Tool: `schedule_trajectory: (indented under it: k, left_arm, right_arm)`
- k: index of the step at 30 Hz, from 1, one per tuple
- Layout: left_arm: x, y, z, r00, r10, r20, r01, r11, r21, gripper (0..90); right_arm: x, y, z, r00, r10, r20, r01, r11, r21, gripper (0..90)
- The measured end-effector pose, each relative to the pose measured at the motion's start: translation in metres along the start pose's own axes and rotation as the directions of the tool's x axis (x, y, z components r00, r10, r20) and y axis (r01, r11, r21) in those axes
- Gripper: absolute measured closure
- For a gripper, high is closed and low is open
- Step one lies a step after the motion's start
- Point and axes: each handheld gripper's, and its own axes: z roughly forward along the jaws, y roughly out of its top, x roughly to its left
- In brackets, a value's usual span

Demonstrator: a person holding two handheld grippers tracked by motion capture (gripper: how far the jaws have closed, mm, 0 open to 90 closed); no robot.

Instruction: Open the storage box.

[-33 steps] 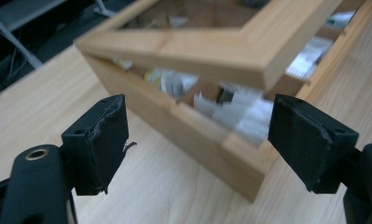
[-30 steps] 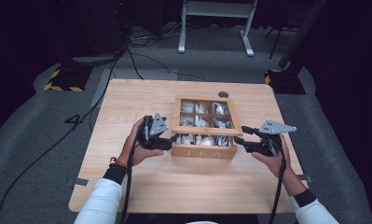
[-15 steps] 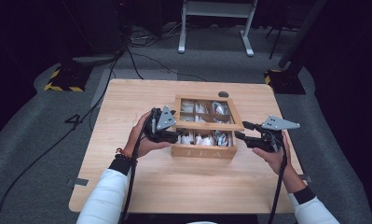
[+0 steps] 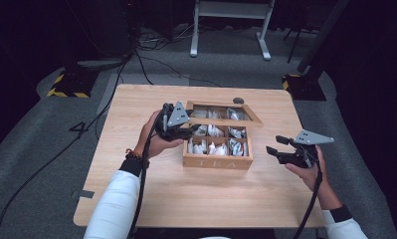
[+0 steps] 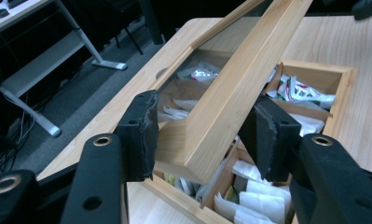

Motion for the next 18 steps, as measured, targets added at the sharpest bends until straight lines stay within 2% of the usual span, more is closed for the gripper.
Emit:
schedule_trajectory:
  k: [3, 5, 8, 18]
  left_arm:
    - [0.007, 0.003, 0.000, 1.0000, -0.008, 0.005, 0.008, 0.9998, -0.017, 48.6]
    - [0.010, 0.006, 0.000, 0.9999, -0.015, 0.009, 0.015, 0.9996, -0.025, 48.6]
    - [0.019, 0.010, 0.001, 0.9994, -0.021, 0.027, 0.022, 0.9992, -0.033, 49.3]
    - [0.046, 0.028, 0.006, 0.9971, -0.068, 0.034, 0.070, 0.9953, -0.066, 49.0]
  right_arm:
    - [-0.006, -0.016, 0.001, 0.9998, 0.022, -0.001, -0.022, 0.999, 0.039, 37.5]
    - [-0.008, -0.025, 0.002, 0.9986, 0.046, -0.027, -0.045, 0.998, 0.047, 37.0]
    - [-0.007, -0.034, 0.003, 0.9980, 0.039, -0.049, -0.036, 0.997, 0.069, 36.9]
    - [-0.002, -0.043, 0.006, 0.9955, 0.025, -0.091, -0.018, 0.998, 0.067, 40.1]
